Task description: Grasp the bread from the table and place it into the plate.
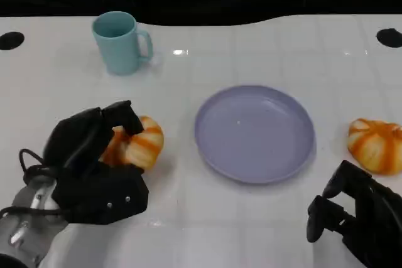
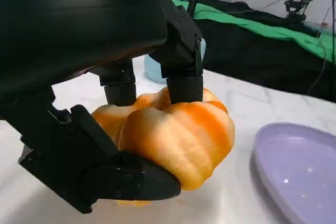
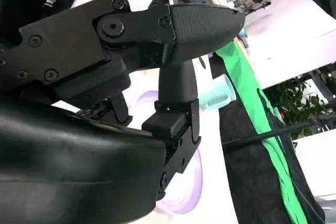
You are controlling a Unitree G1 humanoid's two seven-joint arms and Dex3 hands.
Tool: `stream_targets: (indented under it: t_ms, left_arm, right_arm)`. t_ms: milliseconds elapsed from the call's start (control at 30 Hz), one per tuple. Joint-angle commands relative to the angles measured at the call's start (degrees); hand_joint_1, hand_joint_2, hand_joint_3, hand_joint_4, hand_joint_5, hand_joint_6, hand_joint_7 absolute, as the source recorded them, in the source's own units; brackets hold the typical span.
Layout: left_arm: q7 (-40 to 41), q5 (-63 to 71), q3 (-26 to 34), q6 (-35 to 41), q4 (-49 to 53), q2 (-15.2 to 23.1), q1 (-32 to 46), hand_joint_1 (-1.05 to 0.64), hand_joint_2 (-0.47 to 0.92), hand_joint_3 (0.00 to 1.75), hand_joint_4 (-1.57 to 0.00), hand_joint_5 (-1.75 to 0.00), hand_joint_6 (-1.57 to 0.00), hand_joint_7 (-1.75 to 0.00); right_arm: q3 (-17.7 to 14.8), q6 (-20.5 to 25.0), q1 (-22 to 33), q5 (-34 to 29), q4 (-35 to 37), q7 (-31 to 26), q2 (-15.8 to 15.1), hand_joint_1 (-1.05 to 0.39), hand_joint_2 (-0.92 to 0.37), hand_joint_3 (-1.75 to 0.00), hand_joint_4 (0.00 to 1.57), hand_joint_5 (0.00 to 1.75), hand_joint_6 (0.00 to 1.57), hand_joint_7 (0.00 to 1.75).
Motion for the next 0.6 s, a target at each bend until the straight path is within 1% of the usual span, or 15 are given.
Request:
stream_targets:
  t_ms: [33, 133, 233, 367, 500, 600]
  left_arm:
    - [-1.46, -0.79, 0.67, 0.83, -3.56, -0.12, 0.57, -0.19, 0.54, 1.19, -0.89, -1.75, -0.74, -1.75]
    - [-2.32, -0.80, 0.60, 0.83, -4.85, -0.57, -0.52, -0.18, 0.52, 1.17, -0.90, -1.75, -0.73, -1.75]
    - [-3.28, -1.19, 0.76, 0.97, -5.58, -1.33, -1.62, -0.18, 0.47, 1.19, -0.88, -1.75, -0.72, -1.75]
    - [-3.59, -1.25, 0.52, 0.76, -5.06, -3.20, -3.62, -0.18, 0.42, 1.30, -0.90, -1.75, -0.72, -1.75]
    - [-2.27, -0.15, -0.27, 0.07, -3.89, -5.14, -5.48, -0.16, 0.38, 1.33, -0.92, -1.75, -0.74, -1.75]
    - [-1.24, 0.36, -1.06, -1.75, -2.38, -6.60, -7.19, -0.13, 0.36, 1.40, -0.92, -1.75, -0.73, -1.75]
  right_arm:
    - [-0.71, -0.15, -0.06, 0.34, -0.05, -0.14, -0.23, -0.60, -0.92, -0.39, 0.75, 1.75, 0.59, 1.62]
    - [-0.78, -0.38, -0.19, 0.24, 0.30, 0.02, -0.30, -0.60, -0.92, -0.38, 0.75, 1.75, 0.59, 1.62]
    - [-0.78, -0.26, -0.24, 0.24, 0.36, 0.05, -0.40, -0.60, -0.92, -0.38, 0.75, 1.75, 0.59, 1.62]
    - [-0.78, -0.12, -0.24, 0.28, 0.41, 0.17, -0.53, -0.60, -0.92, -0.38, 0.75, 1.75, 0.59, 1.63]
    - [-0.83, -0.56, -0.09, 0.15, 0.52, 0.65, -0.70, -0.60, -0.92, -0.38, 0.75, 1.75, 0.59, 1.63]
    - [-0.80, 0.14, 0.35, 0.10, -0.26, 0.03, -0.69, -0.60, -0.92, -0.38, 0.75, 1.75, 0.59, 1.63]
